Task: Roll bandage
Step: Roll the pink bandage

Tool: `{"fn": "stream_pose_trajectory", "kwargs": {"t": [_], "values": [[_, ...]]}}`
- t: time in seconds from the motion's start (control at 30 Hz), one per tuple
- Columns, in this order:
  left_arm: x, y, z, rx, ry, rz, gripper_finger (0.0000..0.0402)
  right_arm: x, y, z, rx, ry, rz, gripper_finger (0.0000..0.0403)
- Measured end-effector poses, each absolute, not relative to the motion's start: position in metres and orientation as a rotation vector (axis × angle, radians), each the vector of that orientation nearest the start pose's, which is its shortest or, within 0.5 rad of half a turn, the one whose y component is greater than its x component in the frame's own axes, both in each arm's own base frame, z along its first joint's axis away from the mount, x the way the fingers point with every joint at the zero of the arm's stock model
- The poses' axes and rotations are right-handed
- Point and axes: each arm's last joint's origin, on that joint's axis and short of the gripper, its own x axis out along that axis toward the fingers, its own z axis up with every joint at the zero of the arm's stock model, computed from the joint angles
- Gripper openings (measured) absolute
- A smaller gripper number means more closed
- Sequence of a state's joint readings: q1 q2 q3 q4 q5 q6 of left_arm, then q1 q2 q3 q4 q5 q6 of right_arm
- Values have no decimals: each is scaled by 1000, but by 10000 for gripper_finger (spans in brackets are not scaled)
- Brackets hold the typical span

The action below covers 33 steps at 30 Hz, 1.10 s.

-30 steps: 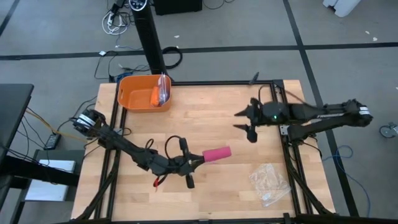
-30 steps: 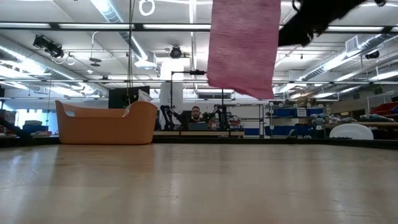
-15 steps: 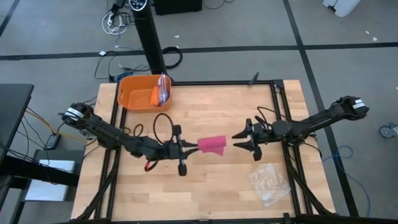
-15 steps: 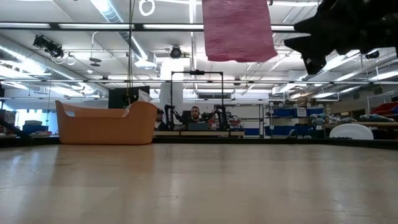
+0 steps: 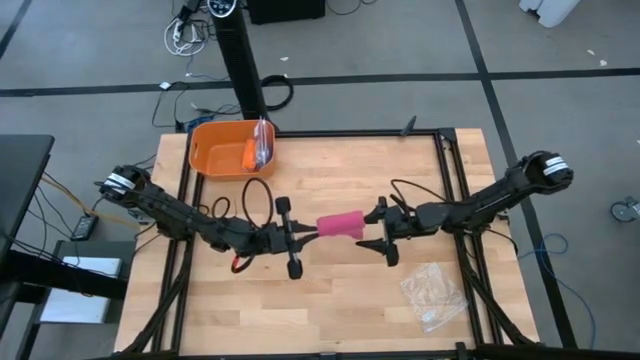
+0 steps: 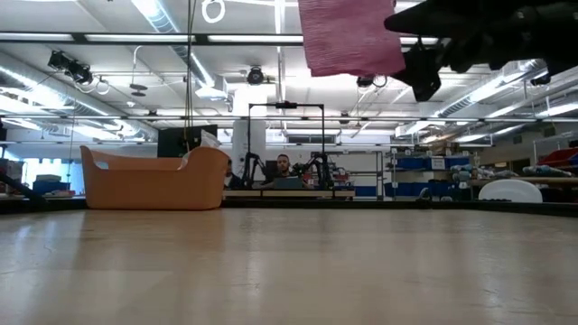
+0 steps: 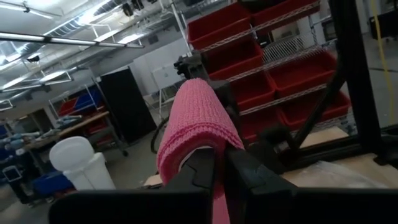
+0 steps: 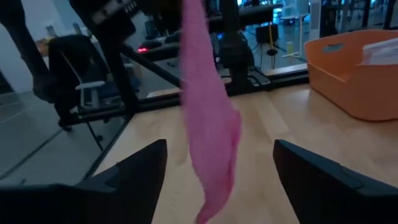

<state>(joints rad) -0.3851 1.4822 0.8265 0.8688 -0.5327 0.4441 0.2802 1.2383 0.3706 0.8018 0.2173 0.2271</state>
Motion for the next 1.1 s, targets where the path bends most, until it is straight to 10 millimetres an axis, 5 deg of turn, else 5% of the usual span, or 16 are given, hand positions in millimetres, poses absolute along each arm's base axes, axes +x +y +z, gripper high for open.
{"fn": "stream_pose_trajectory", "kwargs": {"t": [0.23,0.5,0.77,1.1], "values": [[300,-105,286,371,-161,217,19,247,65,197,215,76,55,229],[298,-102,288,406,-149,326,19,252,73,195,253,77,17,17],[298,-96,286,465,-65,486,19,239,95,210,290,20,109,4],[290,-82,254,435,10,537,19,232,104,247,266,-110,146,1]]}}
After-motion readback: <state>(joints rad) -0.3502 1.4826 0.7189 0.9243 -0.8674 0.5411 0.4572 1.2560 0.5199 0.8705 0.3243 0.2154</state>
